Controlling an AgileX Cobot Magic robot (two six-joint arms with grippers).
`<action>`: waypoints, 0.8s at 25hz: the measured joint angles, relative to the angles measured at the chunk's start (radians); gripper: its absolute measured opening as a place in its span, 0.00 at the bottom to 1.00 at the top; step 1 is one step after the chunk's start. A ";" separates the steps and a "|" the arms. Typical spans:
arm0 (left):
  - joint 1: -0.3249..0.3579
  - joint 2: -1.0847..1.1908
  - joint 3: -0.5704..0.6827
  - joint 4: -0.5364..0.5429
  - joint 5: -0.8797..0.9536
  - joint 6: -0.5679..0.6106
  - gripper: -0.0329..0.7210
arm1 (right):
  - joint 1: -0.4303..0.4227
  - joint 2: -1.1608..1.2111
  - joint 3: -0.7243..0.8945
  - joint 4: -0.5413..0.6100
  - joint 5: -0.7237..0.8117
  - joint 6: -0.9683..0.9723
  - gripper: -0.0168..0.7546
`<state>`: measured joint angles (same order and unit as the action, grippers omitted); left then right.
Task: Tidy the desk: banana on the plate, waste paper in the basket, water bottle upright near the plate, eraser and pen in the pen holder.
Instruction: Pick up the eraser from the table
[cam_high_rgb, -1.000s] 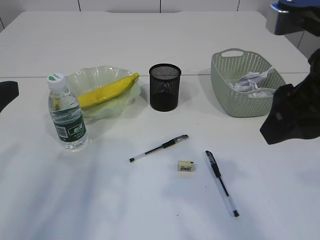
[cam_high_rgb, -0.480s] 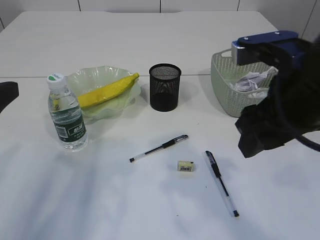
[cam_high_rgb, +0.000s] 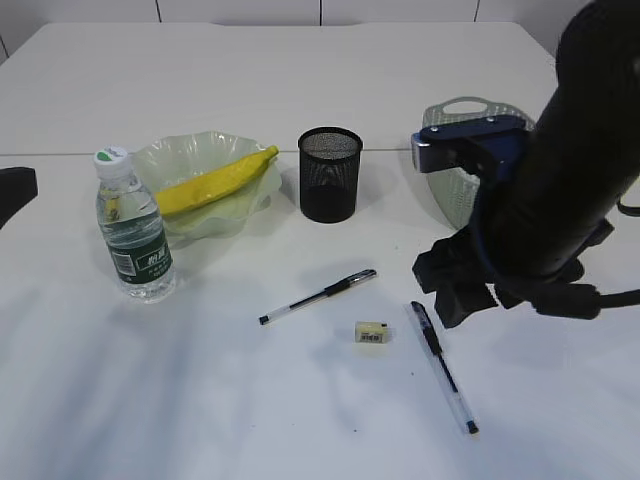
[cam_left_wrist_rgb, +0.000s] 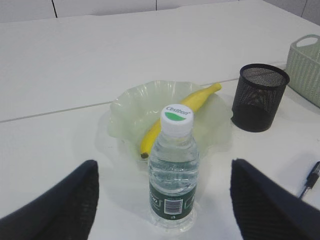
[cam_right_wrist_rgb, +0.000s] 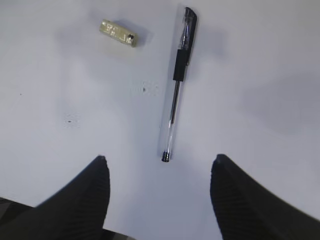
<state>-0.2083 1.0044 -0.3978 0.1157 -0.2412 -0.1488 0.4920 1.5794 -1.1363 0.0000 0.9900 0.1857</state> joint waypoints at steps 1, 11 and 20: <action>0.000 0.000 0.000 0.000 0.002 0.000 0.82 | 0.000 0.012 0.000 0.000 -0.011 0.004 0.63; 0.000 0.000 0.000 0.000 0.015 0.000 0.81 | 0.000 0.115 0.000 -0.062 -0.102 0.006 0.63; 0.000 0.000 0.000 0.000 0.021 0.000 0.81 | 0.000 0.193 -0.008 -0.121 -0.171 0.010 0.62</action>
<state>-0.2083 1.0044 -0.3978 0.1157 -0.2202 -0.1488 0.4920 1.7724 -1.1445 -0.1210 0.8192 0.1956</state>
